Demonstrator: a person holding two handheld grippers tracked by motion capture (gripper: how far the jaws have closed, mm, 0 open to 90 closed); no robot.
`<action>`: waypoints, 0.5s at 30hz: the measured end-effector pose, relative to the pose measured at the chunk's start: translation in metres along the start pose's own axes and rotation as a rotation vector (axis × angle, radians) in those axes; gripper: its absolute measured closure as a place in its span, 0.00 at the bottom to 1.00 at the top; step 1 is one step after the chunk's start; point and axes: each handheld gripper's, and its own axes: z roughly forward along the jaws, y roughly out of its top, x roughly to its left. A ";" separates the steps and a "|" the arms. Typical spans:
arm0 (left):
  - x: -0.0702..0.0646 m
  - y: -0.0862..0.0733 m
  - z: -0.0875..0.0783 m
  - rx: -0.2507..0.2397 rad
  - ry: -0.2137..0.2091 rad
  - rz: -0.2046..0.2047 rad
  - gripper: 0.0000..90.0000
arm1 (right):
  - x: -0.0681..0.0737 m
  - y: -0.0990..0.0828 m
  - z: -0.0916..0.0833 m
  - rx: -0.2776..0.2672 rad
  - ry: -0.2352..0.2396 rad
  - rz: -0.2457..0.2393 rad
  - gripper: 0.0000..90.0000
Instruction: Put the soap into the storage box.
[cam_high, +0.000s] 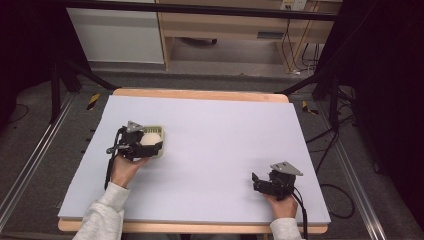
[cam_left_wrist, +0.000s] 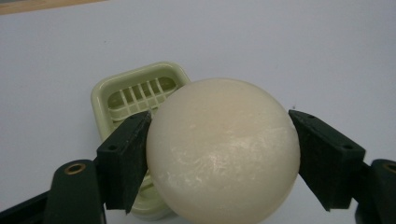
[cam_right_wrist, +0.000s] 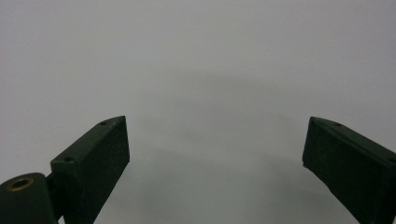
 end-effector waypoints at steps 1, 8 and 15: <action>0.001 0.000 0.000 -0.001 0.001 -0.004 0.27 | 0.000 0.000 0.000 0.001 0.000 0.001 0.09; 0.007 0.003 0.003 -0.001 0.009 -0.014 0.27 | 0.000 0.000 0.001 0.003 0.000 0.002 0.09; 0.016 0.005 0.008 -0.002 0.012 -0.037 0.27 | 0.001 0.000 0.001 -0.006 0.002 0.005 0.09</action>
